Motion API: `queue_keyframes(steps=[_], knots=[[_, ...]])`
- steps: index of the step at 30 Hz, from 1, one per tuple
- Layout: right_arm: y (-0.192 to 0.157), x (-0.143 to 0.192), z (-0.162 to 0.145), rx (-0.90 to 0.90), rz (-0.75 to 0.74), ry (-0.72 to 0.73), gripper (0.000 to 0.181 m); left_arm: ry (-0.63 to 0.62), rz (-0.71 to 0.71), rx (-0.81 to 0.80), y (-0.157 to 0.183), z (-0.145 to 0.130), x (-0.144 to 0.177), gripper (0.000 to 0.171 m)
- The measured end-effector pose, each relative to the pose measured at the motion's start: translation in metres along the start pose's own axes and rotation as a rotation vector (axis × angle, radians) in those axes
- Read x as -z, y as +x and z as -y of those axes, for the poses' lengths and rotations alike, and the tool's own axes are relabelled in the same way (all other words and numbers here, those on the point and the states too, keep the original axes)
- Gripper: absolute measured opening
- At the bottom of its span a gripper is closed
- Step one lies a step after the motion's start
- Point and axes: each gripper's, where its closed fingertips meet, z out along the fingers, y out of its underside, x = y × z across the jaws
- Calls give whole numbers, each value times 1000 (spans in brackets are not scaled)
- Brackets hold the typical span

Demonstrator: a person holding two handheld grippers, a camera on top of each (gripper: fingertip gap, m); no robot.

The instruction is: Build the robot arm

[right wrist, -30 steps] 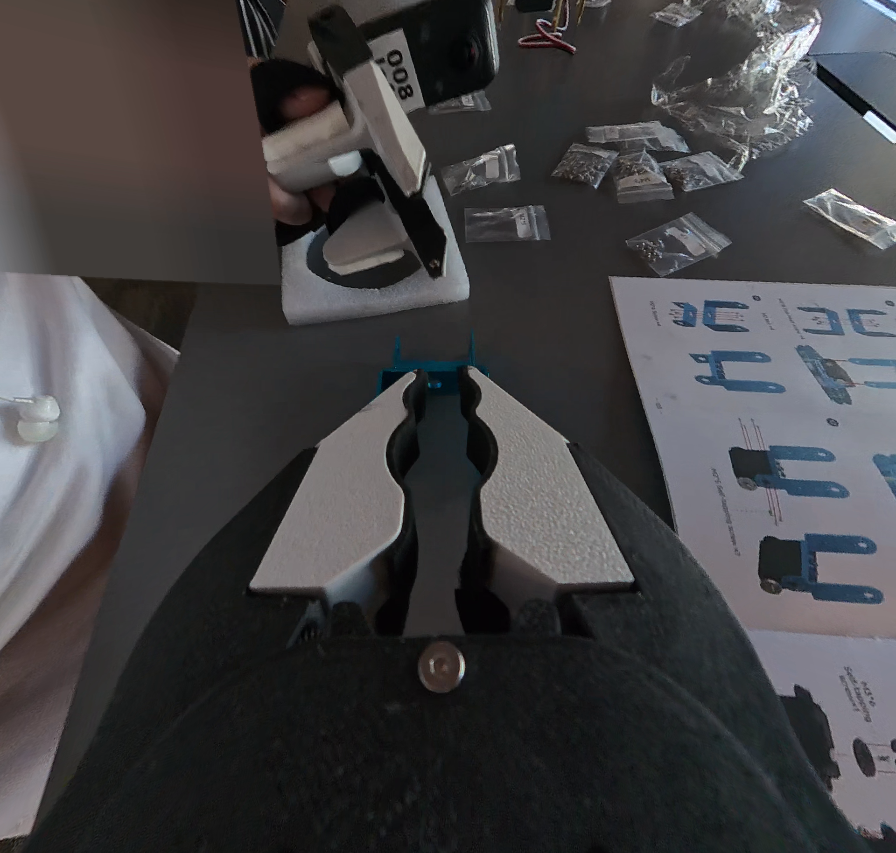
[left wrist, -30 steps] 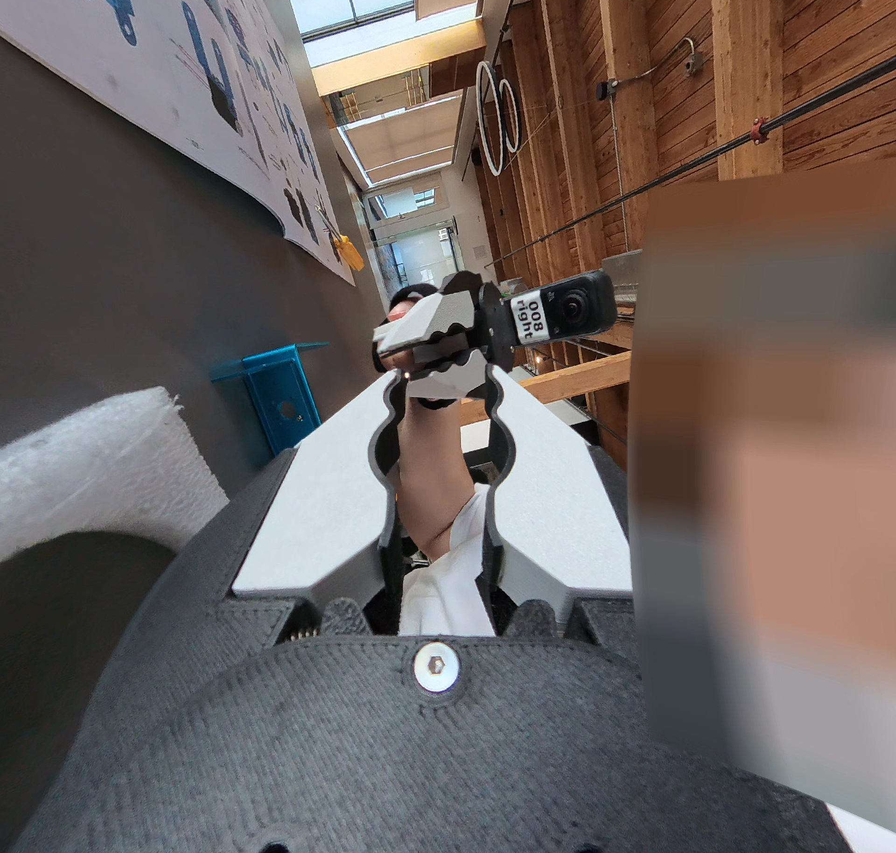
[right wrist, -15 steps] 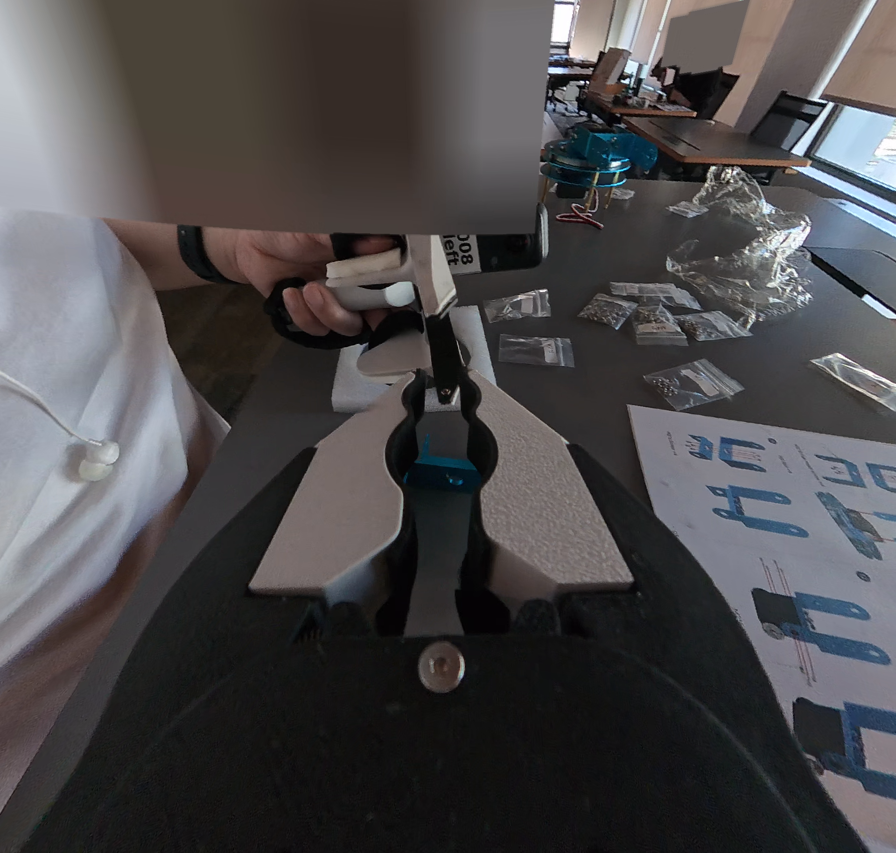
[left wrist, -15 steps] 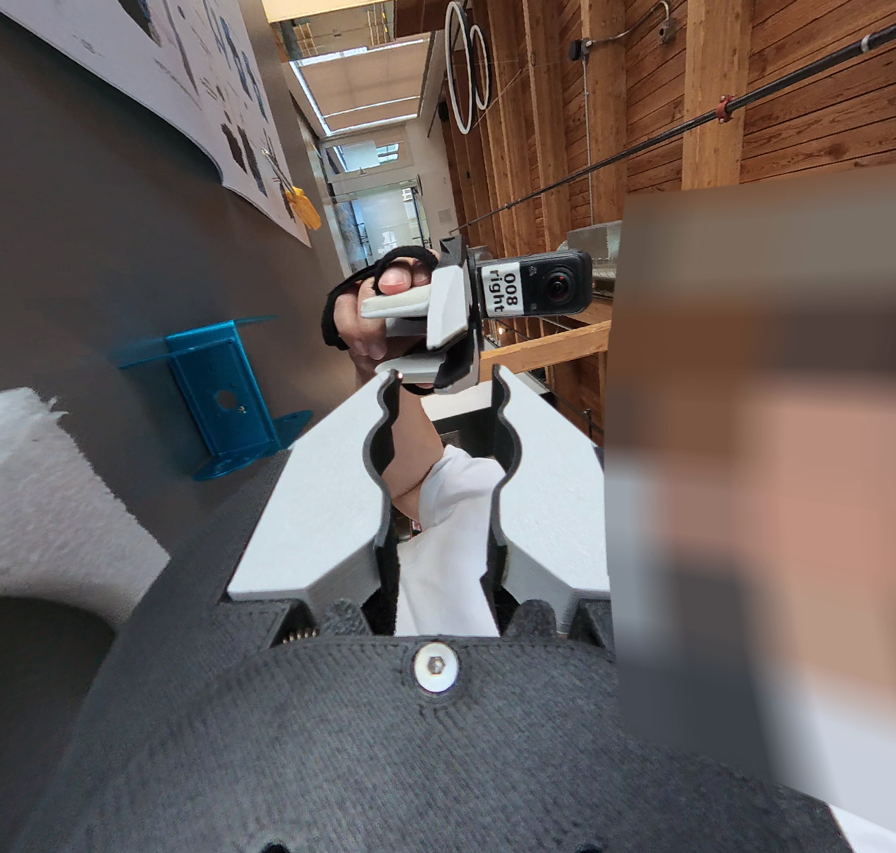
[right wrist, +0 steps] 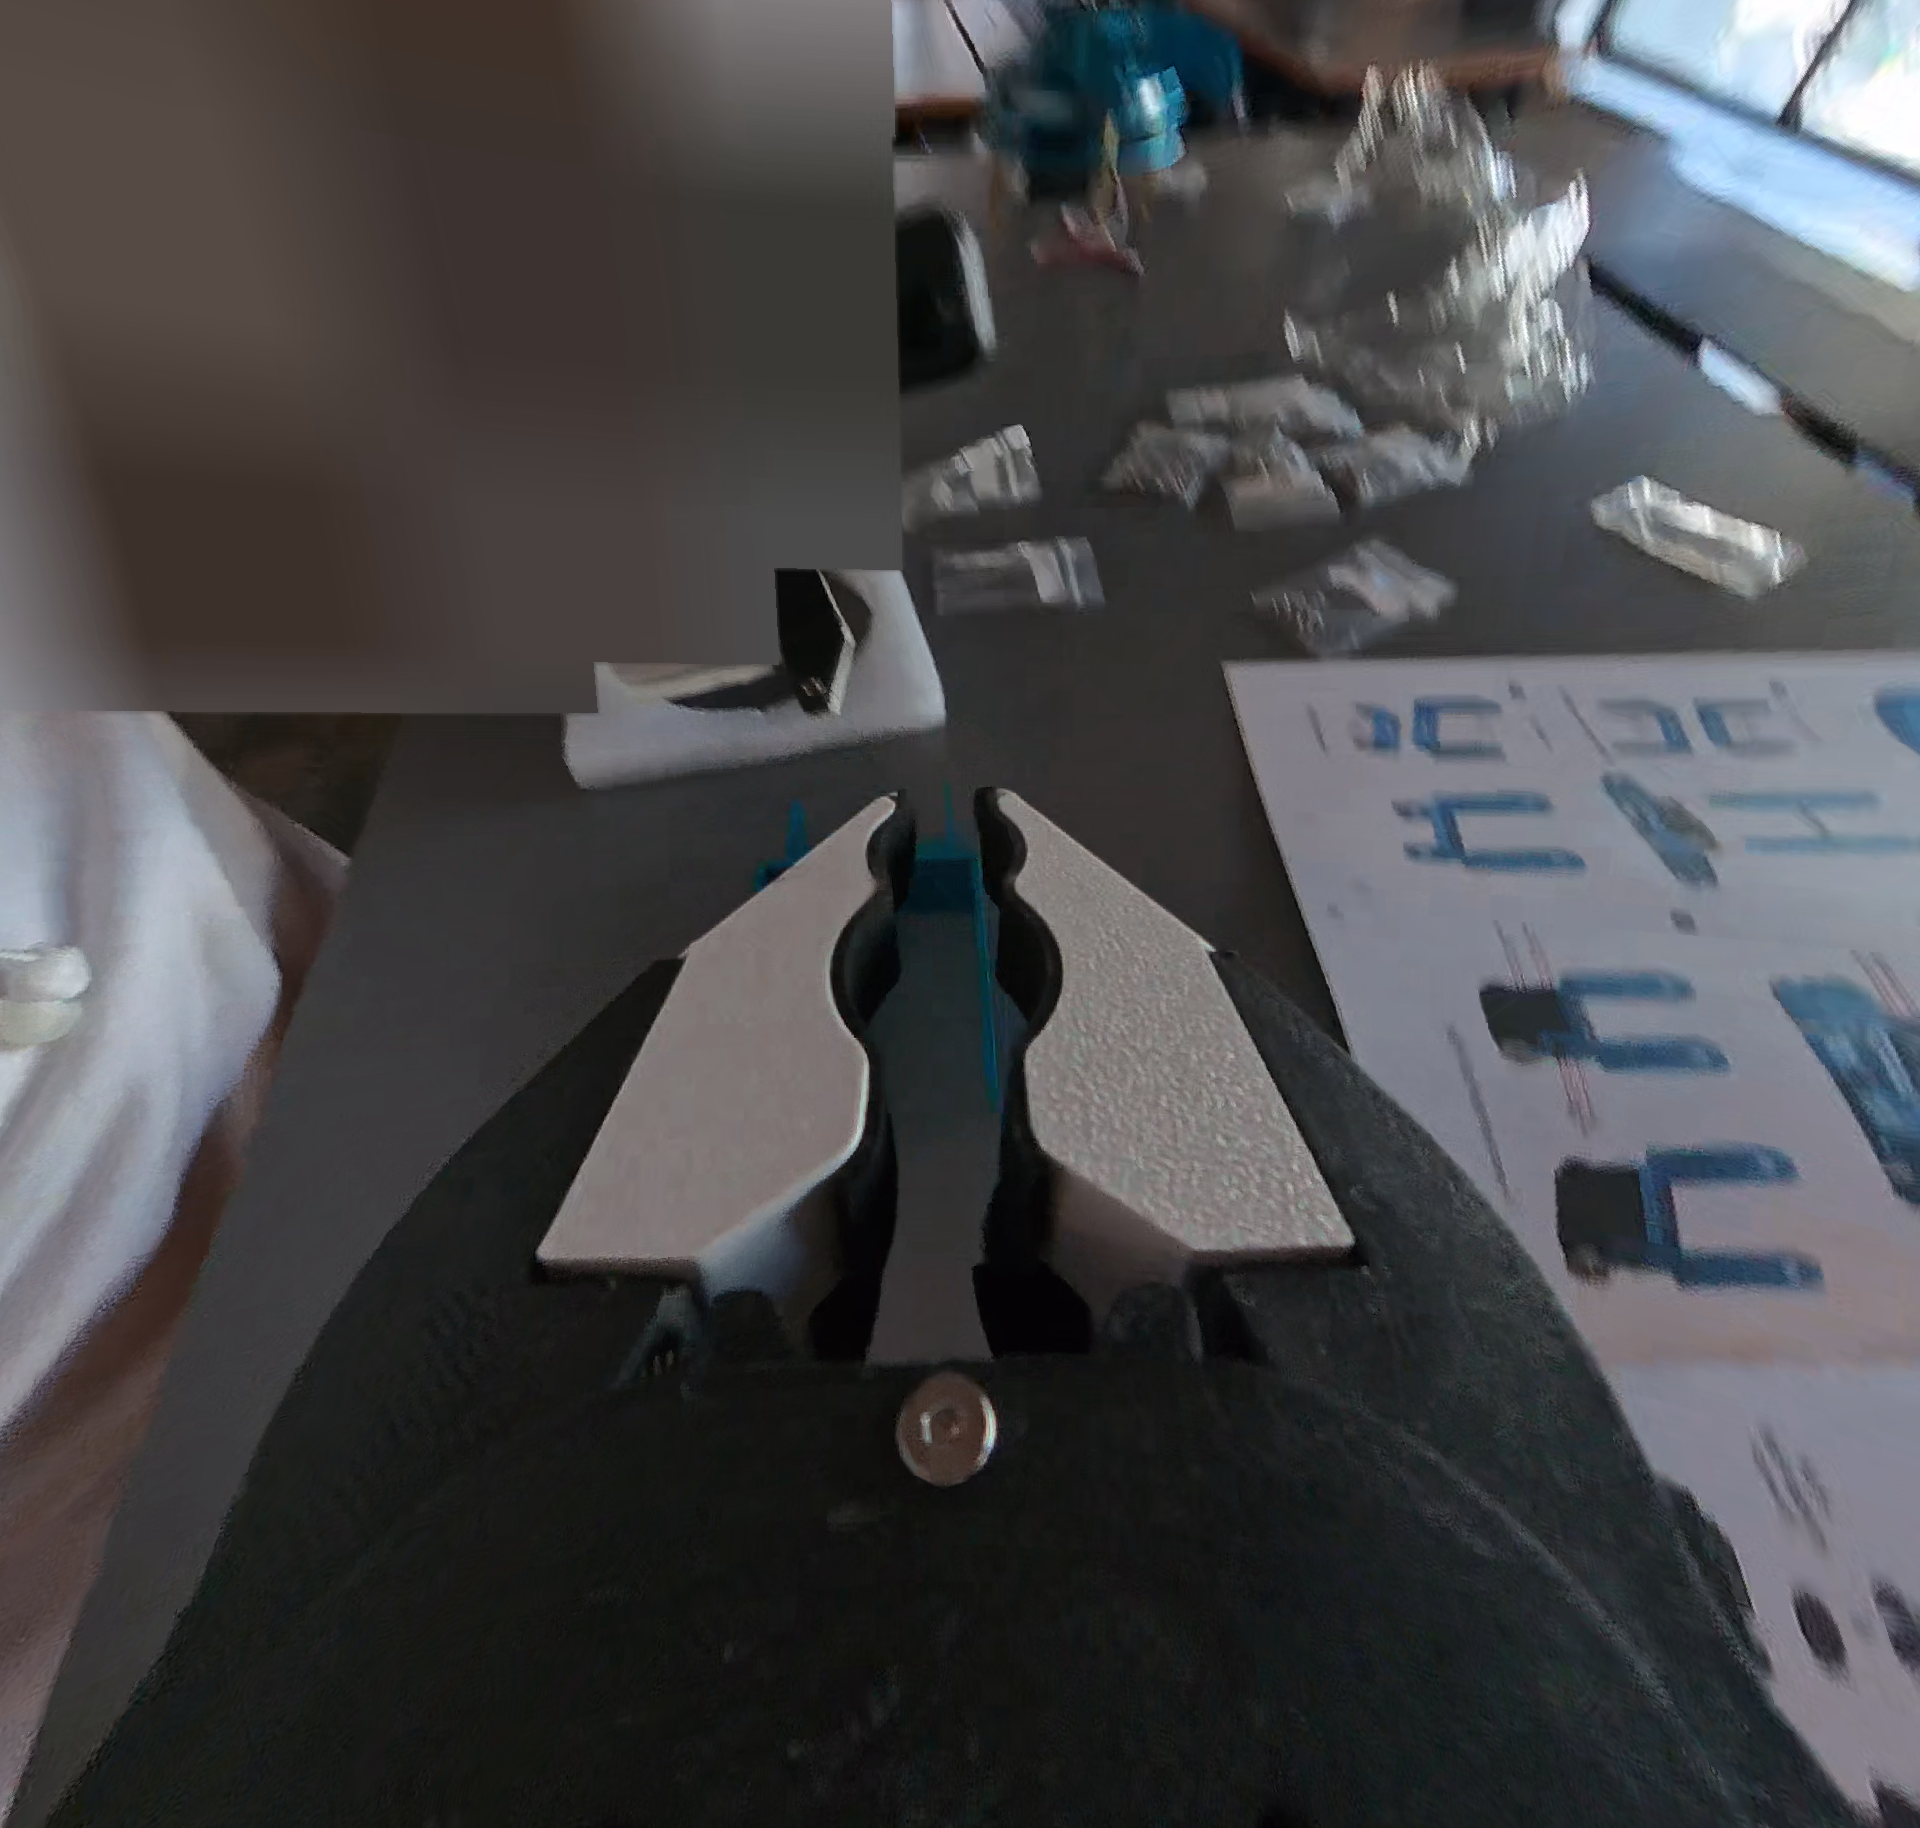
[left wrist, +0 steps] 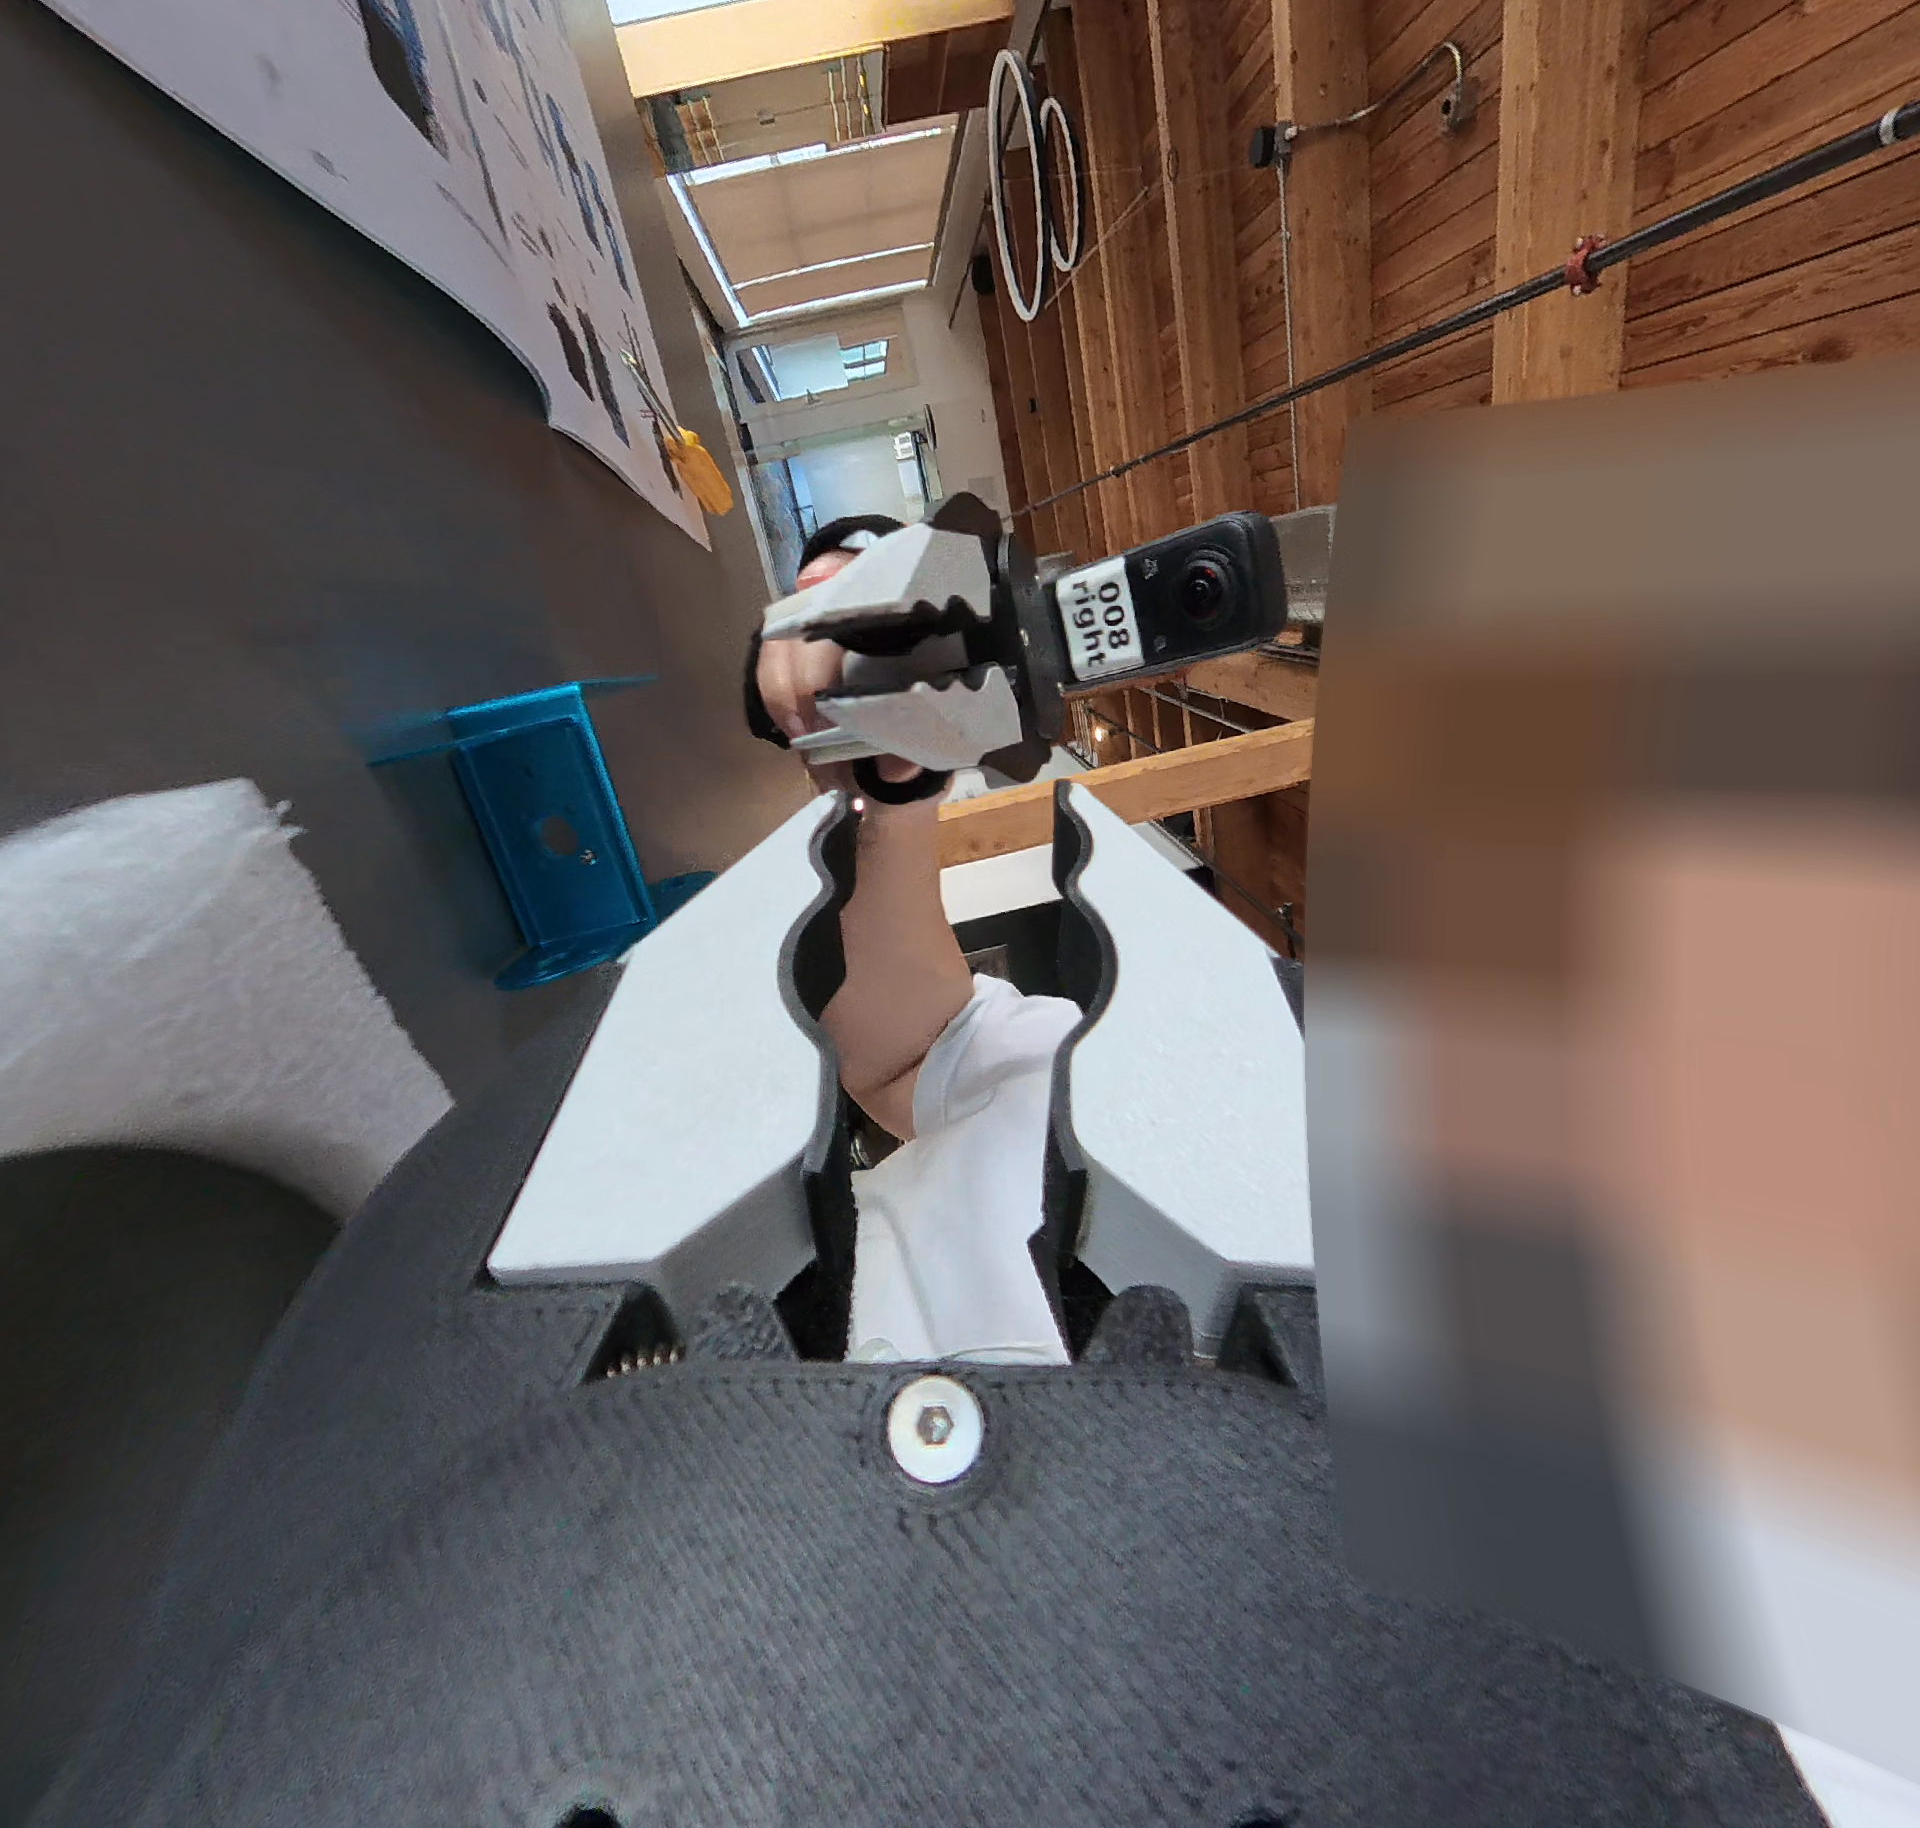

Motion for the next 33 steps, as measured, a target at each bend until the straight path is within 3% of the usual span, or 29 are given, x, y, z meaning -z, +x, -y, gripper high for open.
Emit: queue_keyframes(steps=[1, 8, 13, 19, 21, 28, 33], knots=[[0, -1, -6, -16, -14, -59, 11, 6, 7, -2, -1, 1, 3, 37], [-28, -5, -18, -175, 0, -251, 18, 47, 52, -42, -6, 7, 23, 36], [-38, -11, -28, -70, -41, -315, 23, 27, 24, -24, -6, 5, 23, 36], [-34, -11, 24, 7, -16, -24, 14, -34, 11, 6, -5, 0, 13, 42], [-34, -14, 29, 44, 5, -3, 10, -48, 21, 8, -5, -2, 9, 42], [-35, -22, 2, 214, 68, -239, 10, -93, 67, -5, -6, -10, -3, 49], [-41, -13, -3, 397, 209, -304, 10, -120, 69, 8, -6, -17, -6, 58]])
